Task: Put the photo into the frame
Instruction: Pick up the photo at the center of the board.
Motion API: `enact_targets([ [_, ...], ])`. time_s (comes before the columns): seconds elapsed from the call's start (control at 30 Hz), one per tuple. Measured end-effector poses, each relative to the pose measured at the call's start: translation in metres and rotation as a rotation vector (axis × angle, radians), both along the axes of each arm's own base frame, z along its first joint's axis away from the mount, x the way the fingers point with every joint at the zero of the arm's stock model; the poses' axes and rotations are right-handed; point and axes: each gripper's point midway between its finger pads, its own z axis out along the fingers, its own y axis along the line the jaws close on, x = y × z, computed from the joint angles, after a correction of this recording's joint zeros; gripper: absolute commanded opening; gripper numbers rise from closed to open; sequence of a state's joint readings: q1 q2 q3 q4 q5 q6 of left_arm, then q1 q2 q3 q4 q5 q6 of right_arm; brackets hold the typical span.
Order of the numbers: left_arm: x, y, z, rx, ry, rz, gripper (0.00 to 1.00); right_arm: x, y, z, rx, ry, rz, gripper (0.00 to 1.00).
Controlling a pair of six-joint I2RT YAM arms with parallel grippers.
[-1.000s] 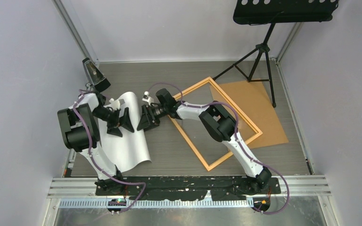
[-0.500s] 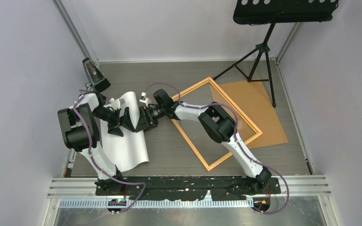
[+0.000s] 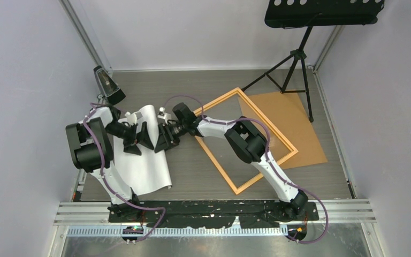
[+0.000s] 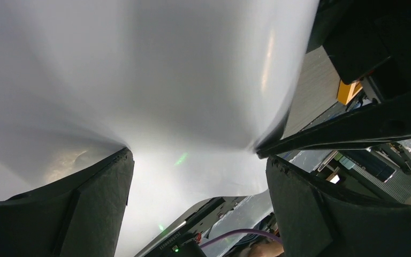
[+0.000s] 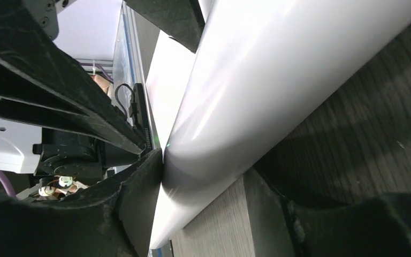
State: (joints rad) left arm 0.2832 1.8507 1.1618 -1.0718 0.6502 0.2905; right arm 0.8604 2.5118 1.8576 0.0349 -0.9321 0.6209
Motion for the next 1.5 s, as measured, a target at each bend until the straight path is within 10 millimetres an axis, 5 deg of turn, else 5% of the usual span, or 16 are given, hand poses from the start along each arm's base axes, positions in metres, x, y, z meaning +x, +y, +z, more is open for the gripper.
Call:
enact_targets([
  [0.53,0.001,0.004,0.009,-0.003,-0.015,0.004,0.92,0.005,-0.009,-0.008,-0.022,0.001,-0.020,0.42],
  [0.97,0.021,0.053,0.050,0.076,-0.141,0.075,0.92,0.025,-0.022,0.030,0.027,-0.017,-0.069,0.39],
  [1.2,0.014,0.076,0.048,0.123,-0.118,0.122,0.92,0.030,-0.027,0.051,0.057,-0.043,-0.082,0.37],
  [1.5,0.001,0.096,0.044,0.155,-0.091,0.164,0.92,0.035,-0.036,0.050,0.043,-0.050,-0.098,0.36],
])
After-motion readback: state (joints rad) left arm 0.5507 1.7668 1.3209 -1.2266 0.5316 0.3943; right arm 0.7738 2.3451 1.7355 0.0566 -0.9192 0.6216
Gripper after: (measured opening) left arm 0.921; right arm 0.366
